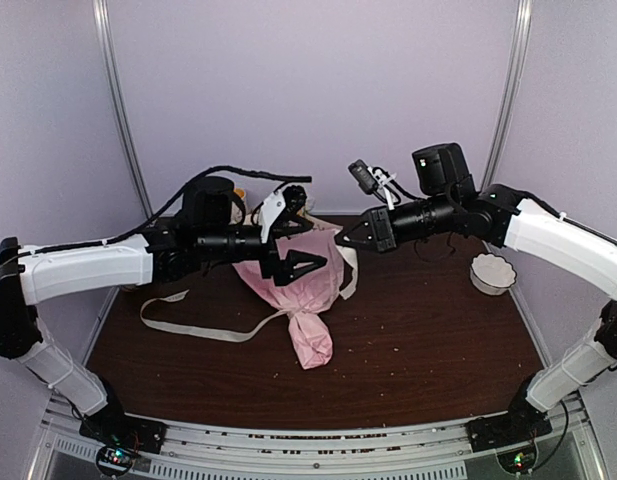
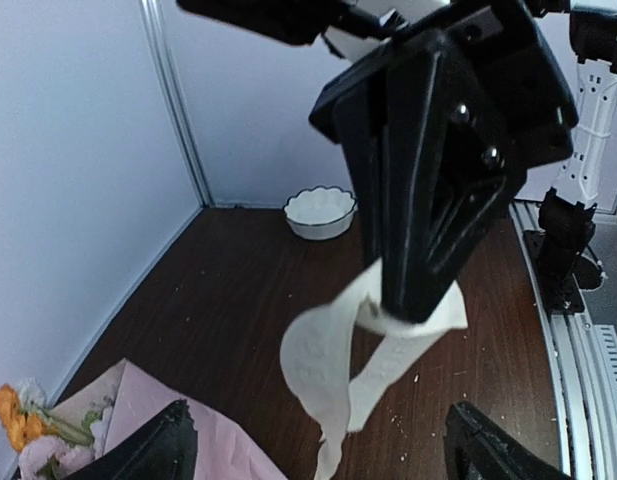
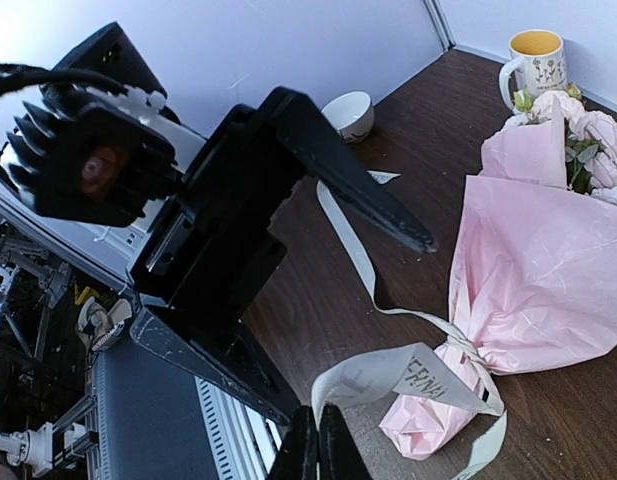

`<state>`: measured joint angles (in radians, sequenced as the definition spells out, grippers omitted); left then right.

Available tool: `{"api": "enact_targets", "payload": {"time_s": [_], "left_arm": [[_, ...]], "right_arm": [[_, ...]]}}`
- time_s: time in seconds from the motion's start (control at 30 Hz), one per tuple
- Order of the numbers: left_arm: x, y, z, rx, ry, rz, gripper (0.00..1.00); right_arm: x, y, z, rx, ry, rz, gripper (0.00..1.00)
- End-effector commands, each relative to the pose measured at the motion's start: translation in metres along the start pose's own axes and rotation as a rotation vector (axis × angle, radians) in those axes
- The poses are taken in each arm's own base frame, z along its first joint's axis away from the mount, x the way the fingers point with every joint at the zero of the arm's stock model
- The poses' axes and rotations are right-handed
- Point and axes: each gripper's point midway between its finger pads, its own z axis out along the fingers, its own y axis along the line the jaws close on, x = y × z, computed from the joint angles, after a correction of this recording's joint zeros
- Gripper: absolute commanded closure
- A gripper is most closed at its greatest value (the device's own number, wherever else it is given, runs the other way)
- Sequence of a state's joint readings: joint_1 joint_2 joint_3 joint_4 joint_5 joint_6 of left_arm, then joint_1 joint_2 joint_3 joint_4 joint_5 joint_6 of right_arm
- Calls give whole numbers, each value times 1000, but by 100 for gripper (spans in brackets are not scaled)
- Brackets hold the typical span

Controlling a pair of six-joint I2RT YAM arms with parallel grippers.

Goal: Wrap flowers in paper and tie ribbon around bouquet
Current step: Pass from the right arm to the left

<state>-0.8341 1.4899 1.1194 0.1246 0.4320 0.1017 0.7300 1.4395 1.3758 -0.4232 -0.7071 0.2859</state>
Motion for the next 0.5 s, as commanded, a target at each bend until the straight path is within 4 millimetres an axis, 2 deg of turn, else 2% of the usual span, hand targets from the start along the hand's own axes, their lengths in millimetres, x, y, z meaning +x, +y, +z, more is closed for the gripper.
{"api": "enact_targets", "payload": {"time_s": [0.0, 0.07, 0.13, 0.23, 0.27, 0.33, 0.4, 0.43, 0.47], "left_arm": [[-32, -7, 13, 109, -93, 94, 14], [-29, 2, 22, 61, -72, 88, 21], [-27, 7, 27, 43, -49, 82, 35], [-31, 2, 29, 80, -63, 82, 56], [-33, 0, 29, 89, -68, 82, 68], [-34, 1, 28, 83, -67, 78, 100], [-35, 4, 25, 59, -70, 74, 100], [-38, 6, 23, 44, -76, 74, 100], [-41, 7, 20, 31, -85, 70, 100]], "right_arm": [[-17, 28, -11, -99, -44, -80, 100], [-18, 34, -13, -129, -47, -91, 100], [-19, 40, -15, -157, -52, -104, 100], [-21, 44, -19, -161, -57, -124, 100], [-20, 45, -19, -164, -57, -130, 100], [-21, 47, -22, -170, -58, -137, 100], [-19, 39, -23, -130, -61, -139, 100], [-17, 31, -23, -86, -64, -138, 95], [-16, 24, -24, -53, -66, -136, 83]]}}
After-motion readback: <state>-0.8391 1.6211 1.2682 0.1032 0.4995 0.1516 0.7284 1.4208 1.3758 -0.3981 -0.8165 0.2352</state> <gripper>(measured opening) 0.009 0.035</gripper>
